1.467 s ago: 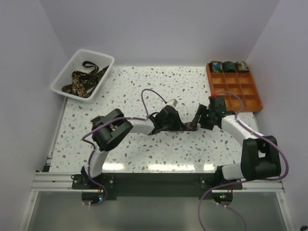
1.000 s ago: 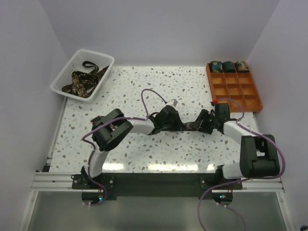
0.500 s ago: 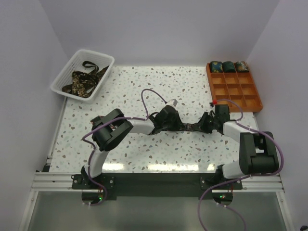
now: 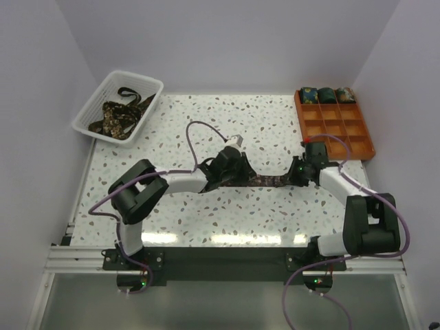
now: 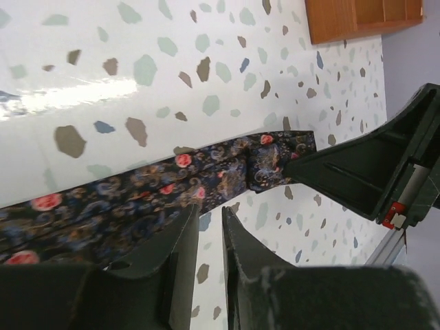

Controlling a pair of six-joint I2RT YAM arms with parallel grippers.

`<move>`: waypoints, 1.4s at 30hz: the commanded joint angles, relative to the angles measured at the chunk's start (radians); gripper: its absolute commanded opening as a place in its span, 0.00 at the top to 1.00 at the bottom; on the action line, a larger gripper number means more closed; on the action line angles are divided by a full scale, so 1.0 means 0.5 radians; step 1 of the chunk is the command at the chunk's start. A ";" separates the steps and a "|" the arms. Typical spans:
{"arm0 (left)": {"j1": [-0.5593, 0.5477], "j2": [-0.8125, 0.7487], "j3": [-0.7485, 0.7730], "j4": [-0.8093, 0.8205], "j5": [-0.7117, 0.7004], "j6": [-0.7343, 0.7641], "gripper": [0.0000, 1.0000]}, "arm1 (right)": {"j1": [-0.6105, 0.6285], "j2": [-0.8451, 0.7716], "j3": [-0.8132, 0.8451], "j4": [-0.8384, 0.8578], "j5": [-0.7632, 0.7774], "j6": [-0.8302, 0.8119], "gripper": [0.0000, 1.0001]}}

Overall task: Roll the ties
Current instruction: Roll the tie

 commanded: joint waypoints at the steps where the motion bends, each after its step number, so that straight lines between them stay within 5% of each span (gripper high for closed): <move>1: 0.085 -0.159 -0.124 -0.024 -0.064 0.098 0.74 | 0.087 -0.055 0.152 -0.210 0.317 -0.067 1.00; 7: 0.122 -0.353 -0.357 -0.048 -0.086 0.165 0.74 | 0.354 0.021 0.392 -0.486 0.854 -0.120 1.00; 24: 0.220 -0.442 -0.535 -0.033 -0.052 0.159 0.75 | 0.842 0.405 0.797 -0.998 1.731 -0.080 1.00; 42: 0.233 -0.420 -0.636 0.050 -0.009 0.058 0.76 | 1.330 1.015 1.144 -1.397 2.198 0.199 1.00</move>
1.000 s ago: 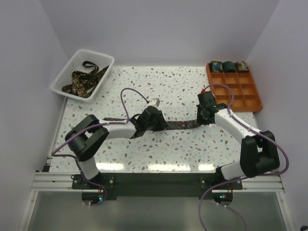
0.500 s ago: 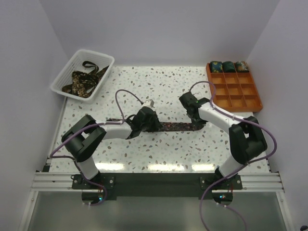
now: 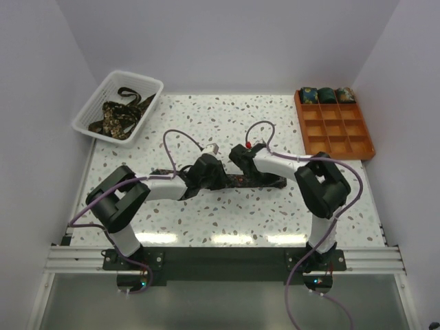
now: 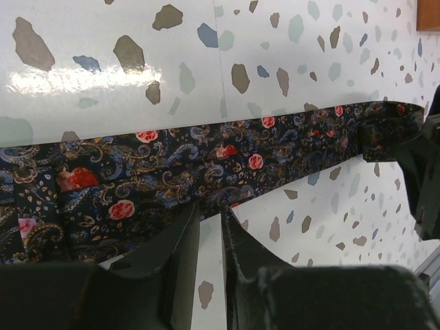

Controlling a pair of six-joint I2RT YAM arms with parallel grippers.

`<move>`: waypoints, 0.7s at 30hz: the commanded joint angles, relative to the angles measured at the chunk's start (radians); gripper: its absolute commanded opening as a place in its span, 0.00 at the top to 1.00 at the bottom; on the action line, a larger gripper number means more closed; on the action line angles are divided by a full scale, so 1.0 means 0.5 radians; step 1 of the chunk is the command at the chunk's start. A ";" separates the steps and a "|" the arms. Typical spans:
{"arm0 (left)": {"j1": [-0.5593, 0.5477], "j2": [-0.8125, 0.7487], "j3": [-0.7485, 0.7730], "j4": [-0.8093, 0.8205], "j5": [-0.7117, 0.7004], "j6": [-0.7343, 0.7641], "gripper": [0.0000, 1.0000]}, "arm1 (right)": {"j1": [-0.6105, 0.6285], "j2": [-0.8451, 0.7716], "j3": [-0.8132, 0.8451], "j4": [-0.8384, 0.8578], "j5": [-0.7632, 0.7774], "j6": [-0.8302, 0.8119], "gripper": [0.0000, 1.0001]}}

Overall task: Roll the ties
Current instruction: Roll the tie

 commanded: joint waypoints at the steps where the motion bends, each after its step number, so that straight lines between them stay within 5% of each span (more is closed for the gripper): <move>1: 0.011 -0.018 -0.037 0.090 0.022 -0.044 0.76 | 0.094 0.078 0.111 -0.150 0.165 0.150 1.00; 21: 0.011 0.010 -0.160 0.207 0.050 -0.163 0.78 | 0.150 0.290 0.304 -0.295 0.291 0.460 1.00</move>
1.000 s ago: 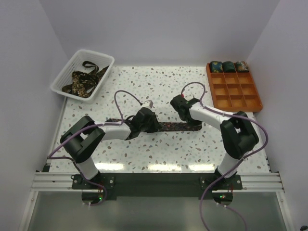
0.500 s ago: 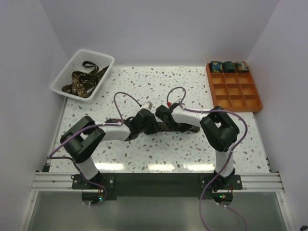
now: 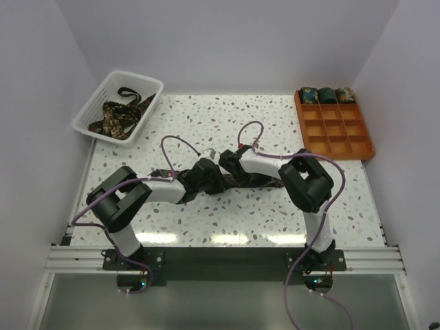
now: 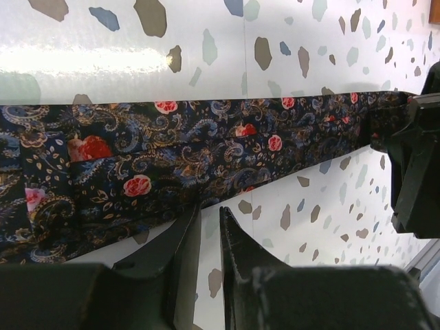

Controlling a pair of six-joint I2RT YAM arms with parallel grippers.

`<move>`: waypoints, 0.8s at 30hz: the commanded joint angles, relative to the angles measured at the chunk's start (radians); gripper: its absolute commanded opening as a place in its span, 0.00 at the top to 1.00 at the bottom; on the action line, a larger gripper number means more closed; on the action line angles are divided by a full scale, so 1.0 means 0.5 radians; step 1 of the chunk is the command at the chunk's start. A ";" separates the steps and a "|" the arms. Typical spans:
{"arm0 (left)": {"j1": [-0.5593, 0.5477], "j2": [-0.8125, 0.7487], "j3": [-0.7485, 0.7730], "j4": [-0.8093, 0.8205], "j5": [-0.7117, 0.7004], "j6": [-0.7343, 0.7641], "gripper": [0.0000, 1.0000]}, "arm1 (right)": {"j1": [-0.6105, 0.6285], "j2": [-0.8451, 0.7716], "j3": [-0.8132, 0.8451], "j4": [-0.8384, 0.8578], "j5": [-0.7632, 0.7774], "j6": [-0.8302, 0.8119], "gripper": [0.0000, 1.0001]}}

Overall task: Roll the ties
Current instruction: Roll the tie

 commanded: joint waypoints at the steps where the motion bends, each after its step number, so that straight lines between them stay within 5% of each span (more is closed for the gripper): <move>1: 0.011 0.005 -0.034 0.104 0.006 -0.027 0.78 | -0.011 -0.017 0.080 -0.069 0.162 0.159 1.00; 18: 0.011 0.011 -0.031 0.119 0.006 -0.033 0.78 | -0.029 0.170 0.132 0.014 0.116 0.199 1.00; 24: 0.011 0.005 -0.034 0.119 0.006 -0.036 0.79 | -0.026 0.152 0.129 0.090 0.052 0.199 0.85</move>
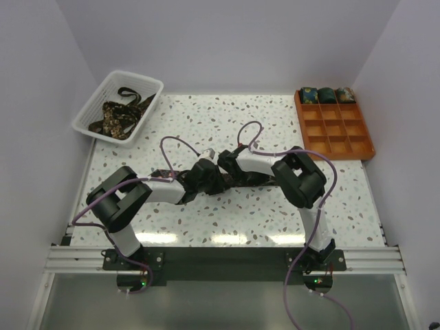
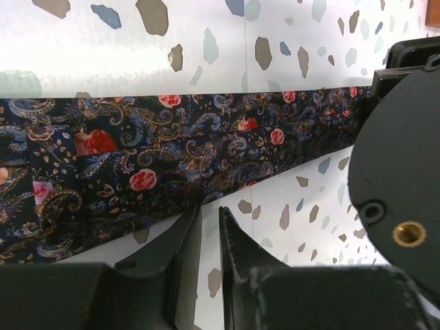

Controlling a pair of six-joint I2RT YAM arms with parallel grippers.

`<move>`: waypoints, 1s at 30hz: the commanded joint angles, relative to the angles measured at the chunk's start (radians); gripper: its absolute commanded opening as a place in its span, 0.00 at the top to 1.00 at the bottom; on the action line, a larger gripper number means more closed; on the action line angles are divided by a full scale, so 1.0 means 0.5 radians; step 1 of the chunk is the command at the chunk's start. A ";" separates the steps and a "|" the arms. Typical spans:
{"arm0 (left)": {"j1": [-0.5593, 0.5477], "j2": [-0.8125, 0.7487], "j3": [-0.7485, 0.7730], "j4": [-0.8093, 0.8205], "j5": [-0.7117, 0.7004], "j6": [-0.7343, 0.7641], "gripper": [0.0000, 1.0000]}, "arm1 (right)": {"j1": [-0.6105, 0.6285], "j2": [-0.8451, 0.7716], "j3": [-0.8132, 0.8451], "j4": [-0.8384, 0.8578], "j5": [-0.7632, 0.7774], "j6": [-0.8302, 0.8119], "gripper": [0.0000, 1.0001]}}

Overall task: Roll the ties
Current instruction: Roll the tie

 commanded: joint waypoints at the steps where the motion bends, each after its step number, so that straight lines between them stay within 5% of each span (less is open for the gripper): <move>1: 0.011 0.002 -0.014 0.082 0.000 -0.016 0.79 | -0.003 -0.017 0.024 0.110 -0.028 0.080 0.80; 12: 0.011 -0.014 0.007 0.067 0.000 -0.007 0.79 | -0.061 -0.290 -0.138 0.438 -0.405 -0.101 0.60; 30: -0.038 -0.047 0.142 -0.038 0.000 0.045 0.79 | -0.126 -0.624 -0.160 0.515 -0.713 -0.206 0.54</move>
